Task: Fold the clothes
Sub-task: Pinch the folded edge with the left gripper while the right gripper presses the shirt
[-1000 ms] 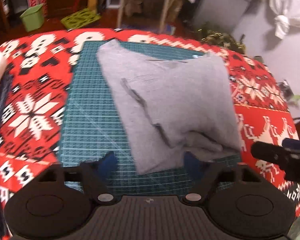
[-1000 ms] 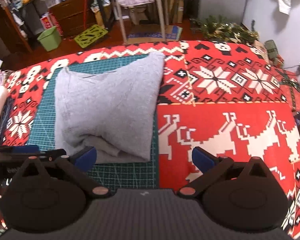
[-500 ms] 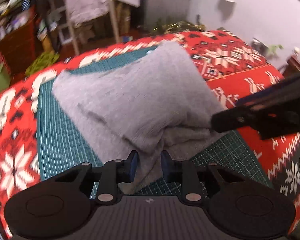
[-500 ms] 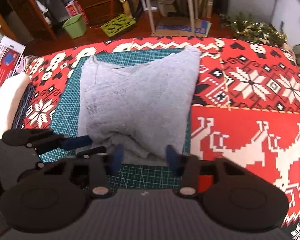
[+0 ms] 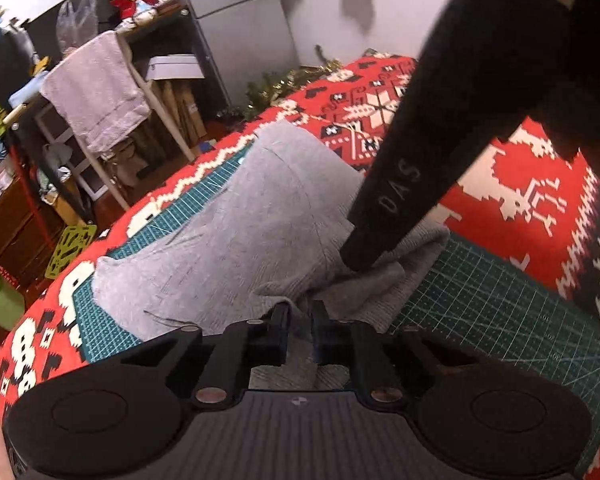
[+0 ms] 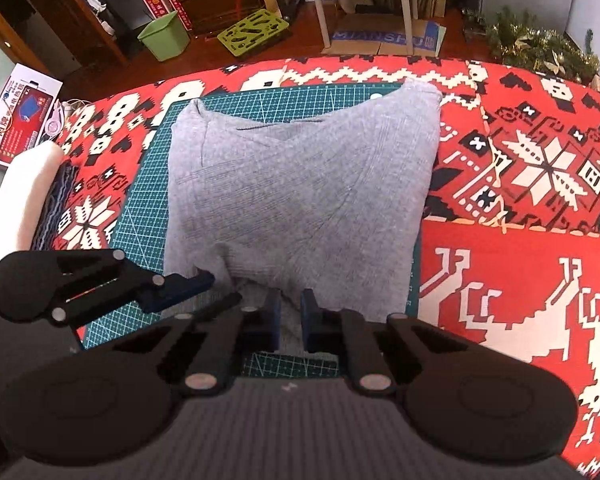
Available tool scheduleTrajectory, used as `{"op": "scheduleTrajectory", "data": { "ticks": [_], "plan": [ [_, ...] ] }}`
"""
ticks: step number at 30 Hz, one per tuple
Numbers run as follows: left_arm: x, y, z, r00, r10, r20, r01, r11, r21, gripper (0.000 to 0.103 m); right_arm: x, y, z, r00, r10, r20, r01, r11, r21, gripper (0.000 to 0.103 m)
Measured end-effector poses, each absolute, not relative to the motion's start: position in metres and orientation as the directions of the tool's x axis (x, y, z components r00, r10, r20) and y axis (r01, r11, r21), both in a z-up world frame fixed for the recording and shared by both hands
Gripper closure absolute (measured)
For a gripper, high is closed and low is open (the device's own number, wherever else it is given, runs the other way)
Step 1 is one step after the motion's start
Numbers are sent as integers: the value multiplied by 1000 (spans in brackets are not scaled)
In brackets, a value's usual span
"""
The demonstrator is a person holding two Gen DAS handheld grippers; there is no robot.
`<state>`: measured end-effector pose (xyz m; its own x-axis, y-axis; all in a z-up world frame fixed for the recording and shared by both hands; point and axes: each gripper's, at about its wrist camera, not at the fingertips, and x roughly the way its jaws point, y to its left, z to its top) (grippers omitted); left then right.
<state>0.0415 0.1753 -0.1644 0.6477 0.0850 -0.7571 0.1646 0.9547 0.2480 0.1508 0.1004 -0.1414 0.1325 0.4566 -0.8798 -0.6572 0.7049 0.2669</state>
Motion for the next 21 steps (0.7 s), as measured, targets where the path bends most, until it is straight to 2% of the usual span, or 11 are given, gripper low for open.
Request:
{"op": "scheduleTrajectory", "data": {
  "ticks": [2, 4, 5, 10, 15, 21],
  "plan": [
    [44, 179, -166, 634, 79, -769, 167, 957, 236, 89, 153, 101, -143, 126, 458, -880, -654, 705, 273, 92],
    [47, 187, -163, 615, 55, -787, 139, 974, 177, 100, 153, 103, -145, 122, 461, -879, -654, 703, 278, 92],
    [48, 191, -161, 605, 41, -795, 119, 983, 141, 101, 154, 105, -145, 121, 461, -879, -657, 701, 278, 92],
    [41, 216, -141, 580, -20, -815, -21, 999, -39, 101, 154, 112, -151, 120, 455, -883, -664, 698, 269, 94],
    [34, 236, -147, 541, -102, -835, -127, 971, -201, 101, 154, 113, -162, 118, 429, -895, -659, 708, 253, 94],
    [36, 242, -162, 496, -147, -856, -142, 958, -247, 101, 149, 111, -152, 123, 451, -884, -672, 693, 260, 94]
  ]
}}
